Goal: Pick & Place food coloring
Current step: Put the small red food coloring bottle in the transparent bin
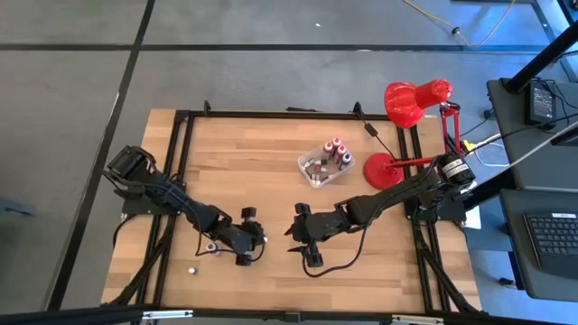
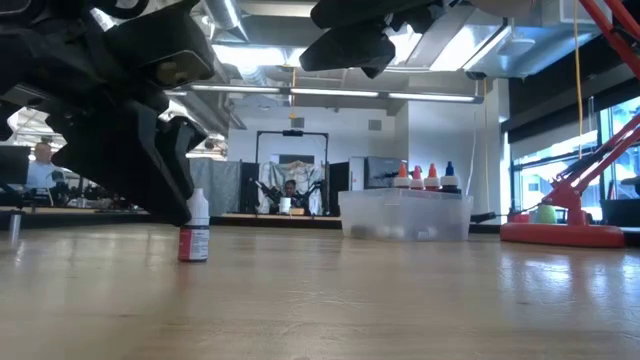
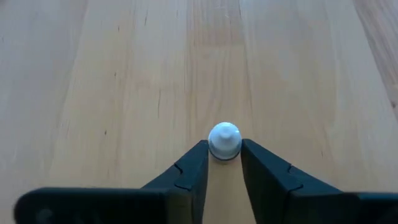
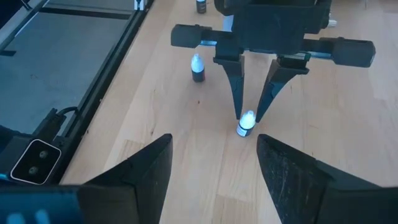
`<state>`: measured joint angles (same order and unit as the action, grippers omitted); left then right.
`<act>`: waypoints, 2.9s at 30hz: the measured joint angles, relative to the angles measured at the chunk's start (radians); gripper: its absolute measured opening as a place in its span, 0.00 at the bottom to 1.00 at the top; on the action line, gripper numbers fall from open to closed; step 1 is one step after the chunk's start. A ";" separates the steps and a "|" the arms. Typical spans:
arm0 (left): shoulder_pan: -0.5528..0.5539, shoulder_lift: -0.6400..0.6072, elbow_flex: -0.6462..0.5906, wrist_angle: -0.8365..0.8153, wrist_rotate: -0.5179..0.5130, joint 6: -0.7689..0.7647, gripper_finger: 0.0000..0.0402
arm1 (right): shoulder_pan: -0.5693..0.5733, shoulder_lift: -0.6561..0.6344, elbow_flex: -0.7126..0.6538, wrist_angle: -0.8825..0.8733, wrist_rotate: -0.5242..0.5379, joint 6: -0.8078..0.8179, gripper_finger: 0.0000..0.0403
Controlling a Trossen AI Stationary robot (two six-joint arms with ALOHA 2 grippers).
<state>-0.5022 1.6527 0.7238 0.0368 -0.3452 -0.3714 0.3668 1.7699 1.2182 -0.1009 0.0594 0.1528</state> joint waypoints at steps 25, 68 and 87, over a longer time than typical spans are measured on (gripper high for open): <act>0.000 0.000 0.000 0.020 -0.001 -0.001 0.09 | -0.004 0.114 0.000 0.155 0.000 -0.080 0.59; 0.000 0.000 0.000 0.014 0.063 -0.001 0.04 | -0.098 0.290 0.000 0.258 -0.009 -0.060 0.16; 0.000 -0.001 0.000 0.019 -0.014 -0.001 0.04 | -0.487 -0.239 -0.206 -0.174 0.248 0.004 0.18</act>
<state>-0.5022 1.6520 0.7242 0.0563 -0.3590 -0.3725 -0.1205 1.5306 1.0121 -0.2752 0.3074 0.1568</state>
